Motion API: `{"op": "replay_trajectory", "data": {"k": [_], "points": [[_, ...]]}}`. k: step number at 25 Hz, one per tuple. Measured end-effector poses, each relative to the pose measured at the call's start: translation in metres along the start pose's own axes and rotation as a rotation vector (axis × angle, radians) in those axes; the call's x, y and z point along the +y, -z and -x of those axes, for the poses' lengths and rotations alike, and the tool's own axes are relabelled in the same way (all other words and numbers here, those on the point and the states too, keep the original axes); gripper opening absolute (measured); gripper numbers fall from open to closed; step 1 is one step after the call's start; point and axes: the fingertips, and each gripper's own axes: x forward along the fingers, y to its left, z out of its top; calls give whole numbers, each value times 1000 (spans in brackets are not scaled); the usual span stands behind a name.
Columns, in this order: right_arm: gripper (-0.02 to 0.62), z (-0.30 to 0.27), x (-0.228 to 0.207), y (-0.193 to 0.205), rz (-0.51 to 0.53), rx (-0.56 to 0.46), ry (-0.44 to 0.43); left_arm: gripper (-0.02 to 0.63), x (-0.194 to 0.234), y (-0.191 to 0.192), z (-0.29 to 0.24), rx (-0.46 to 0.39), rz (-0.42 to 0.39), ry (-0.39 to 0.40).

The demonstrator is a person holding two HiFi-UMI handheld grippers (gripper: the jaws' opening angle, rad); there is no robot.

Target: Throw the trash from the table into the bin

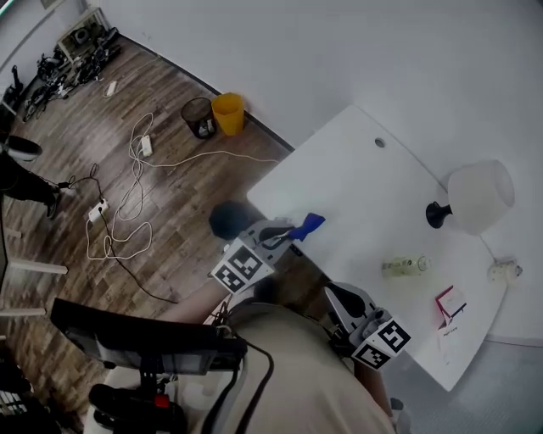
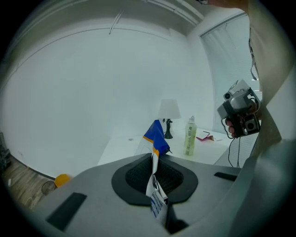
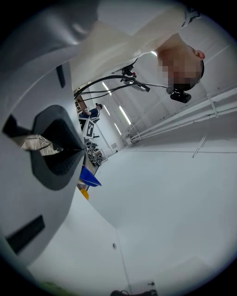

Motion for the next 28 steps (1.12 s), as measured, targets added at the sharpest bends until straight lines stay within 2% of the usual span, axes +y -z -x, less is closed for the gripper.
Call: {"op": "replay_trajectory", "data": {"k": [4, 7, 10, 13, 15, 18, 19, 24, 28], "points": [[14, 25, -5, 6, 20, -25, -70, 18, 4, 2, 2, 26, 29, -95], [14, 36, 1, 28, 27, 28, -146, 18, 6, 1, 14, 22, 79, -171], [14, 33, 7, 47, -20, 80, -230, 18, 2, 3, 32, 29, 123, -201], [14, 29, 14, 48, -25, 97, -300, 18, -2, 2, 49, 30, 141, -232], [14, 25, 11, 43, -1, 95, -294, 18, -2, 4, 61, 27, 153, -262], [14, 17, -3, 35, 35, 88, -237, 18, 2, 10, 77, 39, 166, -307], [14, 15, -4, 32, 33, 81, -240, 18, 4, 15, 81, 48, 178, -316], [14, 7, 13, 22, 16, 51, -356, 18, 18, 39, 85, 92, 204, -340], [14, -11, 13, 32, 21, 83, -330, 18, 48, 57, 91, 71, 274, -367]]}}
